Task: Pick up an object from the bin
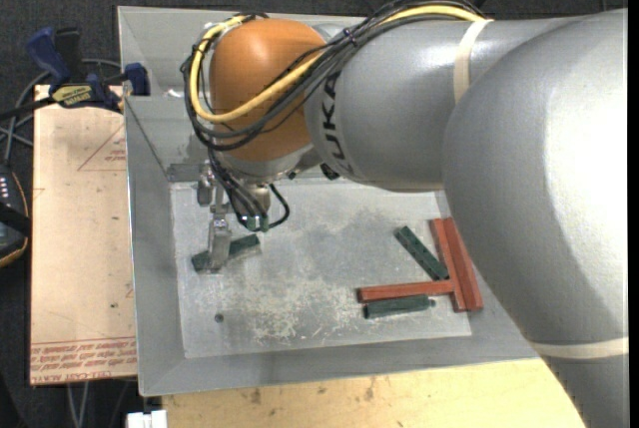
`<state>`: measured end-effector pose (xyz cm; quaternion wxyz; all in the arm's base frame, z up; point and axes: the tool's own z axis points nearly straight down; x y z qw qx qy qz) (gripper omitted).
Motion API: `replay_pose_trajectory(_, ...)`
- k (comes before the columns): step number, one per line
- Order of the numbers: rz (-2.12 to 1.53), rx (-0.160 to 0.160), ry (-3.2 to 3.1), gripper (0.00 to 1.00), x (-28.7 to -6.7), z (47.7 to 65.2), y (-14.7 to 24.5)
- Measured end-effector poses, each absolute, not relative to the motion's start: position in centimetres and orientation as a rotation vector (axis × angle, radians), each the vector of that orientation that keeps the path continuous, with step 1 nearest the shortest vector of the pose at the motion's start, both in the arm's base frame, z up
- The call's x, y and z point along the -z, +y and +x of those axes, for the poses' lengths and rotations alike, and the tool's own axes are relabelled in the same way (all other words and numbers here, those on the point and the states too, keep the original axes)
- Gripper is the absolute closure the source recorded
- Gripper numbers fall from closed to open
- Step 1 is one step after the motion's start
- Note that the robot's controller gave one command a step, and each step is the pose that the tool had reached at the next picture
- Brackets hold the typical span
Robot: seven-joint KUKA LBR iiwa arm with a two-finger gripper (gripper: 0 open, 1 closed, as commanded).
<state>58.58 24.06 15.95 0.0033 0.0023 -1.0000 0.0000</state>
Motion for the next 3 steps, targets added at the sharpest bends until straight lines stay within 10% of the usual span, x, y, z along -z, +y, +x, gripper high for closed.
replay_pose_trajectory(1,0.124,-0.004,-3.131,0.00,-7.4,57.1,21.5)
replay_pose_trajectory(2,0.124,0.002,-3.139,1.00,-7.9,57.3,21.7)
replay_pose_trajectory(3,0.067,0.007,-3.152,1.00,-21.0,57.6,20.5)
